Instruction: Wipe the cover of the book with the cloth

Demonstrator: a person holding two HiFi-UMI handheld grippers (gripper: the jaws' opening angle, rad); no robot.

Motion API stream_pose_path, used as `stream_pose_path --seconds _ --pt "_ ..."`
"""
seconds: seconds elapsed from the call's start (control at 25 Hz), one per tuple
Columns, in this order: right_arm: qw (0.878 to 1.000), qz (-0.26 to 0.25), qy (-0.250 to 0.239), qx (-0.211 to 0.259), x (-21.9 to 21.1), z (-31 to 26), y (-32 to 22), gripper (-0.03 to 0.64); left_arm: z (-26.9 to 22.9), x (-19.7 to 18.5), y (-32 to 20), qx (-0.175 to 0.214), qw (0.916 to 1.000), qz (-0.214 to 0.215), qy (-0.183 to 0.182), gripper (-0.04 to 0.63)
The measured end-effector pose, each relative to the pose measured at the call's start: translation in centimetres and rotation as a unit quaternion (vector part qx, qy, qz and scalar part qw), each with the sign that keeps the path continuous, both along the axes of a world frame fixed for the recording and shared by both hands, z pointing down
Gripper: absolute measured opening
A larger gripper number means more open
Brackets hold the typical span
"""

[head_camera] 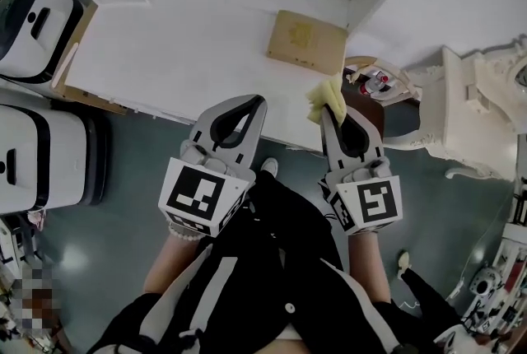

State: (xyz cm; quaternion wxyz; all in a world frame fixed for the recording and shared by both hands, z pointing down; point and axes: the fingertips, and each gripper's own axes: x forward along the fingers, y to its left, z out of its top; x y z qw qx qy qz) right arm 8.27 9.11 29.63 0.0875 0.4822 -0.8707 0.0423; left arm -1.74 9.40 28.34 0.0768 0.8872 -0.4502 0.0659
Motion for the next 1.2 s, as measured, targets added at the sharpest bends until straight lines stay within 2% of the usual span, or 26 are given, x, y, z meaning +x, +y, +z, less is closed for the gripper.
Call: stream_pose_path --seconds 0.2,0.44,0.6,0.84,1.2 --pt "1.000 -0.016 -0.003 0.002 1.1 -0.3 -2.9 0.037 -0.3 1.2 -2.8 -0.001 0.9999 -0.012 -0.001 0.002" --pt "1.000 -0.009 -0.015 -0.003 3.2 0.2 -5.2 0.035 -0.5 3.0 -5.3 -0.001 0.9999 -0.014 0.000 0.002" --pt "1.000 -0.003 -0.020 -0.005 4.3 0.3 -5.9 0.037 -0.1 3.6 -6.1 -0.007 0.9999 -0.013 0.000 0.002" --pt "1.000 0.006 -0.025 -0.014 5.2 0.7 -6.5 0.036 -0.2 4.1 -7.4 -0.024 0.9993 -0.013 0.024 0.002" --pt "0.999 0.017 -0.027 -0.034 5.8 1.9 -7.2 0.036 0.8 4.2 -9.0 -0.039 0.9991 -0.017 0.010 0.002"
